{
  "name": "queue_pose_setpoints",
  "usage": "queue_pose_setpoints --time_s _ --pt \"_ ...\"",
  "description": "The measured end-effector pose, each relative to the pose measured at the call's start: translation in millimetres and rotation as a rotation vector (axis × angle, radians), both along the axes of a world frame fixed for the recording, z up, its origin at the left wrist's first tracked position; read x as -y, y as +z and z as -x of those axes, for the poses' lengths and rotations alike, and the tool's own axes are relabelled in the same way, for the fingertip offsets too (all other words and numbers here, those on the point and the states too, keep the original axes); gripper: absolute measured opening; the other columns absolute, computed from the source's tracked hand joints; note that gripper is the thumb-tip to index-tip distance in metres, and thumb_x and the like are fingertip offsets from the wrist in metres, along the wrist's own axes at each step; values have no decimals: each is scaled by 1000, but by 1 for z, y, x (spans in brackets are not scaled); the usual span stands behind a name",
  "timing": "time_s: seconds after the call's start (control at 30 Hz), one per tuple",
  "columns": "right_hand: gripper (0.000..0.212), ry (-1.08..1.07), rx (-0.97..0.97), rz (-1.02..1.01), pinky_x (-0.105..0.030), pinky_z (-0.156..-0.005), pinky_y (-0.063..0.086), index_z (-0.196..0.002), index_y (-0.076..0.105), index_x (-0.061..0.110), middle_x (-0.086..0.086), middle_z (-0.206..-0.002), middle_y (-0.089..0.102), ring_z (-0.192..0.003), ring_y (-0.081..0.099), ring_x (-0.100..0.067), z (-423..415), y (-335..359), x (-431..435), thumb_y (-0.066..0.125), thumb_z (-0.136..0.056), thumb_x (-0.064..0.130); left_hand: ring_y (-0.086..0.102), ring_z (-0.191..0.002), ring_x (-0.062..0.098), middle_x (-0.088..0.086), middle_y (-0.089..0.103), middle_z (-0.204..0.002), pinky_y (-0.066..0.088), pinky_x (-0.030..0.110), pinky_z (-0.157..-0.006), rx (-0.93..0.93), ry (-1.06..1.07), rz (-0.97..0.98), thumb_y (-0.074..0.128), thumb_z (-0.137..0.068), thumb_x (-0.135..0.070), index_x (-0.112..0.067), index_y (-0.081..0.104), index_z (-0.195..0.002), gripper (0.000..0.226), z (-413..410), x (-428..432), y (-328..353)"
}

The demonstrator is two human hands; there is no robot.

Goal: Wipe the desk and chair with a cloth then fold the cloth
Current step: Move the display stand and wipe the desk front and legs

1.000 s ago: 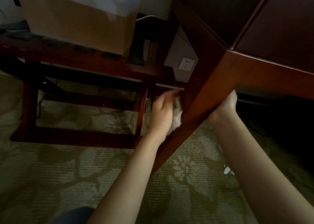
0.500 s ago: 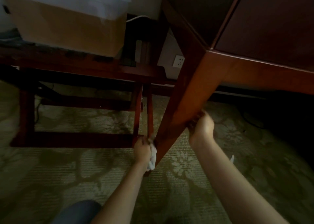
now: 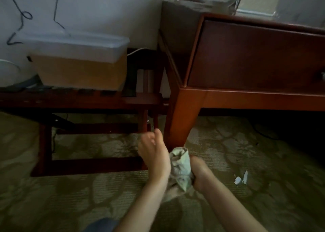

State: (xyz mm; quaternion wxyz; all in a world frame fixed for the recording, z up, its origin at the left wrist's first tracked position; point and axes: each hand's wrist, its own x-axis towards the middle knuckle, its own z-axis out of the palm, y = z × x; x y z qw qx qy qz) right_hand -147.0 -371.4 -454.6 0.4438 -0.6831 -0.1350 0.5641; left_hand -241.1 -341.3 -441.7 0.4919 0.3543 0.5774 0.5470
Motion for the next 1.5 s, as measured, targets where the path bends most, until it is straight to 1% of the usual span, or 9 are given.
queue_pose_setpoints --time_s 0.13,0.33,0.57,0.7,0.83,0.97,1.1,1.27,1.5 --pt "34 -357 -54 -201 -40 -73 53 -96 66 6 -13 -86 69 -82 65 -27 -43 33 -11 43 -98 31 53 -106 10 -15 55 -110 34 29 -90 18 -280 -70 24 -98 -55 -33 47 -131 45 6 -28 69" --pt "38 -379 -204 -598 -26 -64 49 -75 66 18 2 -65 67 -57 64 -10 -38 85 -26 40 -99 32 58 -91 3 -14 64 -100 40 21 -67 -85 -455 -56 24 -96 -60 -37 59 -112 45 6 -38 72" --pt "47 -262 101 -313 -36 -90 44 -118 59 12 -9 -102 63 -104 59 -26 -1 17 -45 26 -102 41 59 -92 3 -12 65 -107 40 21 -64 -122 -450 -84 26 -94 -63 -37 59 -117 48 4 -38 68" --pt "54 -175 -42 36 -45 -105 37 -125 55 1 -20 -124 58 -116 52 -34 6 -40 -31 28 -101 42 57 -80 0 -15 63 -89 38 21 -62 -115 -383 -109 26 -98 -55 -42 58 -89 36 0 -37 69" --pt "63 -193 -227 -156 -42 -112 29 -134 50 11 -9 -138 49 -129 43 -27 4 -17 -33 30 -96 57 53 -75 -2 -17 59 -82 38 21 -62 -141 -305 -128 26 -100 -51 -45 54 -79 35 -5 -35 66" --pt "49 -203 -43 -369 -37 -101 42 -115 57 32 4 -108 62 -105 56 -17 0 13 -39 38 -88 68 52 -77 -3 -21 56 -82 40 25 -77 -138 -234 -147 27 -101 -46 -46 52 -78 34 -11 -38 56" --pt "58 -168 121 -260 -36 -74 47 -95 62 18 2 -71 60 -70 57 -15 8 -15 -37 32 -88 66 57 -79 3 -14 61 -84 45 26 -76 -119 -153 -168 26 -103 -37 -40 55 -81 37 -18 -40 50" --pt "56 -56 77 12 -42 -99 43 -126 53 3 -15 -115 60 -112 56 -32 1 -47 -36 37 -98 48 60 -79 16 -1 64 -84 45 29 -69 3 86 -152 22 -99 -38 -33 58 -77 42 -36 -42 47" --pt "56 -477 -149 -60 -50 -92 49 -106 65 6 -20 -99 67 -93 64 -35 -79 -20 3 39 -95 55 60 -76 23 5 64 -80 43 23 -62 14 216 -211 15 -83 -43 -17 64 -90 56 -43 -45 40"
